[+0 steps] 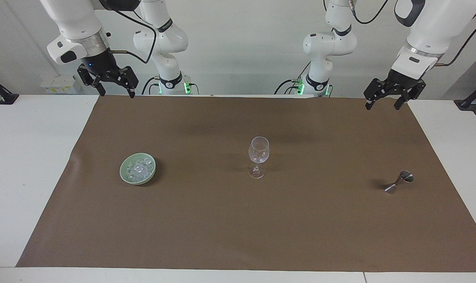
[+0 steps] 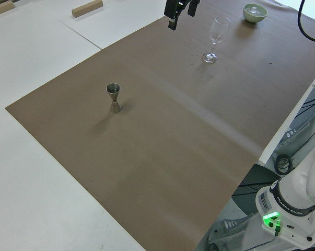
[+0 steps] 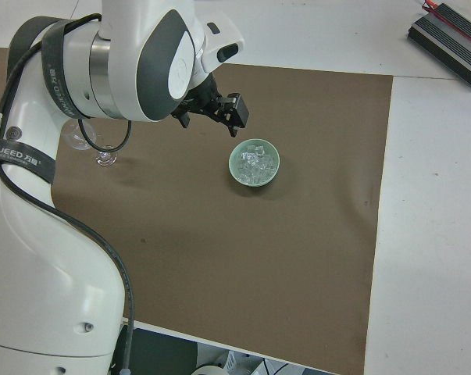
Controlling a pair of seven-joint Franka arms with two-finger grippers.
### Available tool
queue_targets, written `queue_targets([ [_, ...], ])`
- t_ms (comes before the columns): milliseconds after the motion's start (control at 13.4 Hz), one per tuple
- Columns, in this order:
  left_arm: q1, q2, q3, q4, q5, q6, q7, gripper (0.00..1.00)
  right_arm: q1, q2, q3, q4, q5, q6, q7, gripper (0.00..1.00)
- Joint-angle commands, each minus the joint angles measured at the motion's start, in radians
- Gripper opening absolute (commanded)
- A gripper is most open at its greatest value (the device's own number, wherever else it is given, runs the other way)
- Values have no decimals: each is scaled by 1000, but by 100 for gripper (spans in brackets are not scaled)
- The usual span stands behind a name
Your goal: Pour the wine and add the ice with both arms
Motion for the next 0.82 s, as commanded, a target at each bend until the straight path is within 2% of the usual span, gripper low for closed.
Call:
queue_targets([
  [0, 22, -29, -1, -32, 16, 14, 22, 100, -30, 29, -1, 16, 18, 15, -25, 100],
  [150, 22, -29, -1, -32, 16, 14, 22, 100, -37, 78, -3, 57, 11, 3, -25, 100],
  [749, 76, -29, 0, -31, -42, 16, 5, 100, -26, 35, -6, 22, 14, 29, -20, 100],
])
